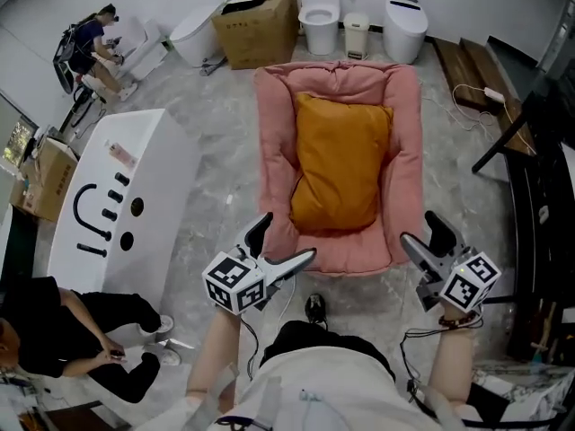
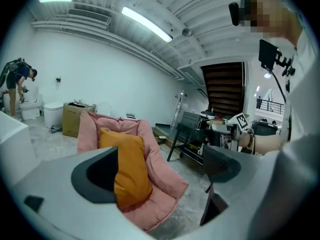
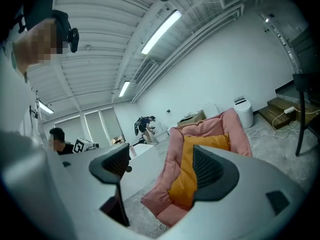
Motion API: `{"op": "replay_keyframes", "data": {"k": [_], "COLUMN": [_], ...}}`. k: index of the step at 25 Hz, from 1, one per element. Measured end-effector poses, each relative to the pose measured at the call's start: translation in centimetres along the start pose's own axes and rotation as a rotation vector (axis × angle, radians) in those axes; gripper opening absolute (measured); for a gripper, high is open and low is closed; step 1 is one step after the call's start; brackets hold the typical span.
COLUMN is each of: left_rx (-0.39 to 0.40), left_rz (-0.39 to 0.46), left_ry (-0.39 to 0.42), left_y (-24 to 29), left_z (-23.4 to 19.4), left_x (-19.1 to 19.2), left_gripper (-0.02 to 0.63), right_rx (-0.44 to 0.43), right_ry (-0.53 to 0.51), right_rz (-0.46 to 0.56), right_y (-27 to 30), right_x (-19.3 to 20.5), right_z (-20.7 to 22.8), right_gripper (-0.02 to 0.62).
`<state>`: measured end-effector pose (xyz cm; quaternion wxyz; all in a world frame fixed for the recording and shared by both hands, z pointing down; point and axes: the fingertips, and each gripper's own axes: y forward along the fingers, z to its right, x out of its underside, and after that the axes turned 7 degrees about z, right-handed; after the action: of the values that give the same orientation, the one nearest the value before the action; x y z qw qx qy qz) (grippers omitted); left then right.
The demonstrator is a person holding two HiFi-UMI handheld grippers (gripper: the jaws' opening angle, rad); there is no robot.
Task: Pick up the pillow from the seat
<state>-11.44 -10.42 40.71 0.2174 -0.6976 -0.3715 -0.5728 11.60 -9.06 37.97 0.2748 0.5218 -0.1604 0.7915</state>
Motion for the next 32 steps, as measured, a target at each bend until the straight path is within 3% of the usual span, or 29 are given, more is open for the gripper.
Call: {"op": "replay_keyframes", "data": {"k": [8,15,23,32], "left_rx": [-0.003,-0.001,-0.155,-0.259], "left_rz": [-0.037,-0.115,-0.184,-0.285], "left_ry": [-0.135,-0.138,-0.207,-0.322], "left_y": [5.1,9.7,15.9,21.2], "left_z": [-6.2,-9.1,-15.3,-22.1], "left_x": [-0.1,1.1,4.4,10.0], "left_gripper": [0.560,0.561,0.577,0.578], "right_rx": [0.055,0.059,0.054,0.056], "right_ry": [0.152,0.157,0.160,0.197], "right_rz": [0.029,-0.027,-0.174,-0.284], "right_y": [3.3,5.9,11.5,17.9], "right_x": [-1.1,-0.8,2.7,6.2], "right_z": [5.0,10.1,19.7,27.8], "right_gripper": [0.382,0.383,0.387,0.388]}}
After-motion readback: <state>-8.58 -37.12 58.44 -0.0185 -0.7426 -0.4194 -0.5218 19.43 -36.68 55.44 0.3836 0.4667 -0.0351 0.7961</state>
